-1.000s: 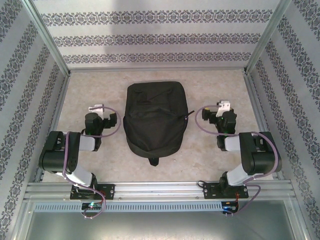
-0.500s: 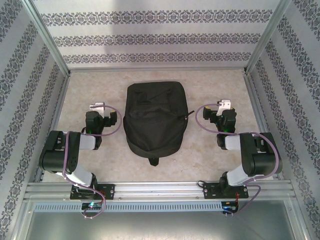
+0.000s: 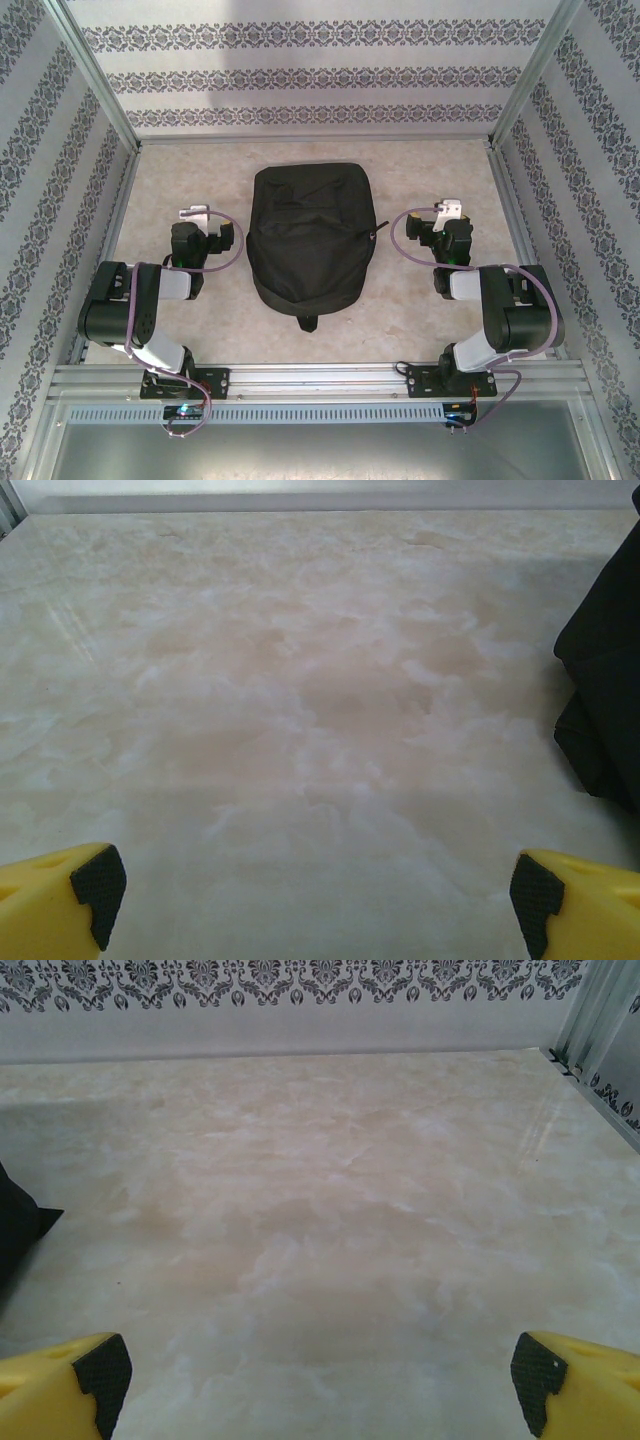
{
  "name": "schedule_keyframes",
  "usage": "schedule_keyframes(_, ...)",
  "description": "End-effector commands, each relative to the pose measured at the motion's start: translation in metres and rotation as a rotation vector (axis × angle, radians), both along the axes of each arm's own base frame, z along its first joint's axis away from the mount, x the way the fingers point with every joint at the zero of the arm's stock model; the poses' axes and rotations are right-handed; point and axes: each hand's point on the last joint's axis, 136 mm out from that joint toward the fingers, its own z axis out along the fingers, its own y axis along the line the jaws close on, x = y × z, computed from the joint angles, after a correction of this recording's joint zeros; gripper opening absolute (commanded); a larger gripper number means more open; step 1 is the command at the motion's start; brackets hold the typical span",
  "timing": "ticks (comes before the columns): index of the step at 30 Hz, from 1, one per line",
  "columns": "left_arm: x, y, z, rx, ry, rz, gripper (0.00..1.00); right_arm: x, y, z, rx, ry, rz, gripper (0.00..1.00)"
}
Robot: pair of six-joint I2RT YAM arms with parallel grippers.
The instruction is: Pack the student bag
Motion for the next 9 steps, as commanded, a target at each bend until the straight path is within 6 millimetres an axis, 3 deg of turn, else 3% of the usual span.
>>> schedule_keyframes(1,0.0007,0.0022,0.0035,0.018,-0.007,0.001,0.99,-0.0007,0.0023,0.0048,-0.013,-0.016,0.003,0.98)
schedule_keyframes(9,0.0010,0.0017,0.0040,0.016,-0.008,-0.003,0.99,-0.0005,0.0019,0.0049,-0.013,-0.016,0.002,0.98)
